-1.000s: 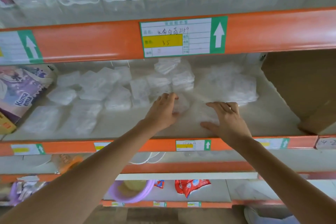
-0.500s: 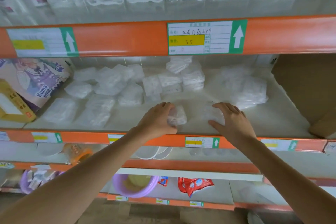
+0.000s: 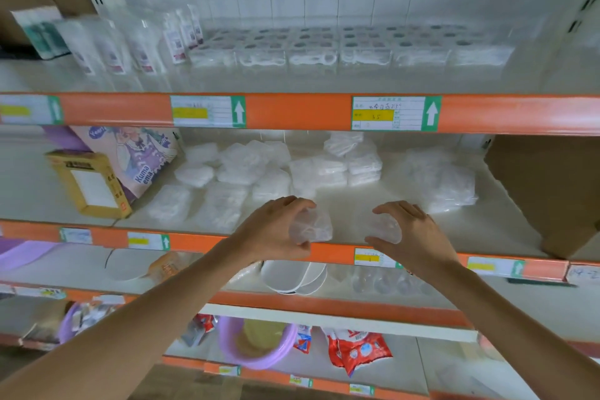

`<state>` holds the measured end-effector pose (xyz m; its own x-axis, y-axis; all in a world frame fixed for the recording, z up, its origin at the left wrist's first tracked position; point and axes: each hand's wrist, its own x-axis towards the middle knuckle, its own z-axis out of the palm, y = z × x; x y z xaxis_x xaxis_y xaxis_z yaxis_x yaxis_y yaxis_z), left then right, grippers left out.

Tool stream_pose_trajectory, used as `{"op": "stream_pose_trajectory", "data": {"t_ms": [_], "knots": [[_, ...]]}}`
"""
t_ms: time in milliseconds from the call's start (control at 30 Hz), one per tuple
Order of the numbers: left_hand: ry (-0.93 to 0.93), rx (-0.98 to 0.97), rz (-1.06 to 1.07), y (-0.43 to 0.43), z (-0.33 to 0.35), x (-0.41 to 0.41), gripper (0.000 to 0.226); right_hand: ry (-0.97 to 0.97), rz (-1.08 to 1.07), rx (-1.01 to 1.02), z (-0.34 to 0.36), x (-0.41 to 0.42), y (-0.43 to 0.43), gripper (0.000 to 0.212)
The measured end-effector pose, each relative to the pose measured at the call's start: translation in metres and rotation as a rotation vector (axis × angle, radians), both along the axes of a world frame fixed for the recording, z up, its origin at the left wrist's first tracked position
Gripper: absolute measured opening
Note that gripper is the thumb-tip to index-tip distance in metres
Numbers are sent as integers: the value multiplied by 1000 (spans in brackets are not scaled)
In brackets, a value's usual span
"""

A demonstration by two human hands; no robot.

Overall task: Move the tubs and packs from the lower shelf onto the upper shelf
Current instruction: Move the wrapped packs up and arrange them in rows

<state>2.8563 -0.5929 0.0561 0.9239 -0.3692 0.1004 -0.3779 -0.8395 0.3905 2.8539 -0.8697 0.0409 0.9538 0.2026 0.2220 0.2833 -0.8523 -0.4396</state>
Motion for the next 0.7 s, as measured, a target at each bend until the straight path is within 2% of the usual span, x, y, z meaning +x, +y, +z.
{"op": "stream_pose_trajectory", "data": {"t_ms": [433, 600, 700], "knots": [[-178, 8, -76, 48, 102, -78, 66, -47, 91, -136, 106, -74, 34, 54], [-261, -44, -85, 60, 147, -95, 69, -129, 88, -151, 155, -89, 48, 56], [-297, -58, -95, 67, 173, -101, 70, -168, 85, -90, 177, -93, 53, 59]]}}
